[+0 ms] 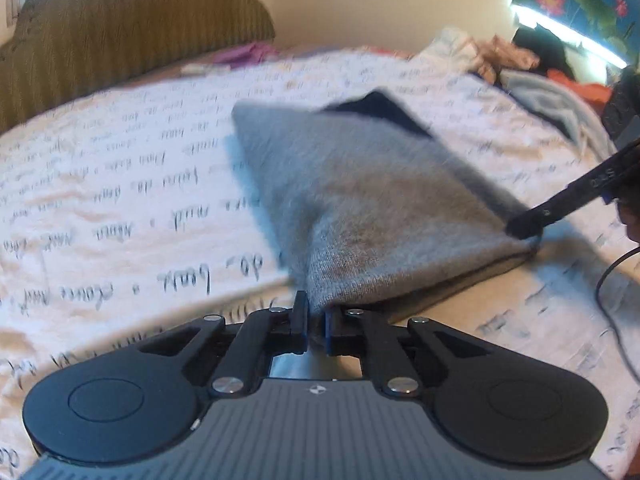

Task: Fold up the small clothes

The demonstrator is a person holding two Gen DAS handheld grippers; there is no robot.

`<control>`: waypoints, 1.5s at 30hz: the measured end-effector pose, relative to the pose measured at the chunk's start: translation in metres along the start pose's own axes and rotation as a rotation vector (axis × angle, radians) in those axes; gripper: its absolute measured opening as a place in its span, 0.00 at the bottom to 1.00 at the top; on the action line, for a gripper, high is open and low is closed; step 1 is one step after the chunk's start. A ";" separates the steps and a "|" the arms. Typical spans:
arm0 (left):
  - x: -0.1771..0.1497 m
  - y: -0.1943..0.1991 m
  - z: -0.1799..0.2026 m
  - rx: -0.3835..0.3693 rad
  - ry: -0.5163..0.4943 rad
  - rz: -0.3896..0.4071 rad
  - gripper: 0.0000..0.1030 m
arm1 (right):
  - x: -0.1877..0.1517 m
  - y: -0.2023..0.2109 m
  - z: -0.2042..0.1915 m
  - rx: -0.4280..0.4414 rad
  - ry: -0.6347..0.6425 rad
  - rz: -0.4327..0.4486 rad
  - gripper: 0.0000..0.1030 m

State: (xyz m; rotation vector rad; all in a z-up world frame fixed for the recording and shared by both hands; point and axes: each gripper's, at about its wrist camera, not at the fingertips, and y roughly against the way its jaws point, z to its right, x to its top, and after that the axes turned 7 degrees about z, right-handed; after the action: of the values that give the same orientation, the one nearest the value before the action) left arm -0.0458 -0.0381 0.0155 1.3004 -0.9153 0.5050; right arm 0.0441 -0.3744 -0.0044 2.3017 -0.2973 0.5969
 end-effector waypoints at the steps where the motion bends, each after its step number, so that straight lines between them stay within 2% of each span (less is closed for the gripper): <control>1: -0.001 0.000 0.001 0.003 -0.008 0.013 0.09 | -0.002 -0.002 0.002 0.013 -0.030 0.019 0.07; 3: 0.003 0.006 0.001 -0.014 -0.028 0.019 0.11 | 0.001 0.001 -0.003 0.014 -0.022 0.040 0.12; 4: 0.005 0.011 -0.002 -0.043 -0.025 0.025 0.14 | 0.005 0.005 -0.006 0.019 -0.002 0.053 0.19; 5: 0.006 0.018 -0.006 -0.081 -0.028 0.033 0.20 | 0.011 0.012 -0.007 0.028 0.014 0.084 0.24; 6: 0.008 0.025 -0.009 -0.117 -0.035 0.043 0.20 | 0.018 0.018 -0.007 0.032 0.018 0.118 0.41; 7: 0.010 0.032 -0.011 -0.146 -0.037 0.057 0.20 | 0.026 0.023 -0.004 0.036 0.016 0.165 0.63; 8: 0.013 0.038 -0.013 -0.169 -0.031 0.073 0.20 | 0.037 0.026 -0.001 0.037 0.007 0.218 0.68; 10: 0.023 0.044 -0.012 -0.218 -0.004 0.113 0.21 | 0.060 0.024 0.005 0.050 -0.021 0.287 0.69; 12: 0.035 0.040 -0.003 -0.231 0.011 0.156 0.29 | 0.085 0.008 0.009 0.051 -0.053 0.322 0.69; 15: 0.043 0.022 0.014 -0.232 -0.012 0.172 0.34 | 0.118 -0.030 0.010 0.025 -0.074 0.296 0.68; 18: 0.041 -0.004 0.025 -0.213 -0.008 0.121 0.36 | 0.134 -0.063 0.005 -0.036 -0.056 0.253 0.55; 20: 0.036 -0.018 0.029 -0.210 0.002 0.086 0.36 | 0.138 -0.079 0.004 -0.080 -0.031 0.238 0.52; 21: 0.032 -0.024 0.030 -0.199 0.004 0.065 0.36 | 0.140 -0.085 0.006 -0.101 -0.022 0.223 0.32; 22: 0.030 -0.028 0.031 -0.195 0.004 0.053 0.36 | 0.140 -0.088 0.008 -0.111 -0.029 0.208 0.07; 26: 0.026 -0.031 0.033 -0.216 0.016 0.032 0.37 | 0.139 -0.067 0.011 -0.091 -0.007 0.297 0.06; 28: 0.023 -0.039 0.033 -0.212 0.026 0.026 0.37 | 0.135 -0.081 0.033 -0.148 -0.051 0.232 0.06; 29: 0.023 -0.042 0.033 -0.210 0.023 0.034 0.37 | 0.129 -0.085 0.039 -0.133 -0.063 0.230 0.06; 32: 0.030 -0.036 0.028 -0.230 0.036 0.025 0.36 | 0.124 -0.068 0.041 -0.066 -0.145 0.296 0.11; 33: 0.034 -0.028 0.021 -0.255 0.060 0.036 0.36 | 0.123 -0.060 0.041 -0.046 -0.167 0.313 0.20; 34: 0.038 -0.019 0.012 -0.282 0.093 0.057 0.37 | 0.122 -0.049 0.042 -0.032 -0.180 0.344 0.35; 35: 0.043 -0.010 -0.001 -0.307 0.138 0.087 0.43 | 0.119 -0.039 0.042 -0.029 -0.180 0.377 0.46; 36: 0.048 -0.005 -0.015 -0.321 0.195 0.112 0.56 | 0.116 -0.031 0.042 -0.026 -0.176 0.405 0.70; 37: 0.054 -0.004 -0.030 -0.318 0.262 0.129 0.63 | 0.114 -0.027 0.044 -0.019 -0.169 0.408 0.79; 38: 0.060 -0.009 -0.046 -0.305 0.340 0.138 0.71 | 0.114 -0.027 0.046 -0.013 -0.165 0.386 0.79; 41: 0.072 -0.048 -0.086 -0.248 0.544 0.078 0.69 | 0.116 -0.040 0.051 -0.035 -0.180 0.317 0.79; 43: 0.075 -0.084 -0.107 -0.270 0.682 -0.011 0.67 | 0.118 -0.058 0.049 -0.039 -0.176 0.267 0.79; 45: 0.079 -0.113 -0.115 -0.328 0.770 -0.072 0.67 | 0.117 -0.072 0.040 -0.039 -0.155 0.239 0.79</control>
State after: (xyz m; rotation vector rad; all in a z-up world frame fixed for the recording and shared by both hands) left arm 0.1194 0.0326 0.0111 0.7351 -0.2843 0.6966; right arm 0.1857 -0.3566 -0.0141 2.2954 -0.6595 0.5248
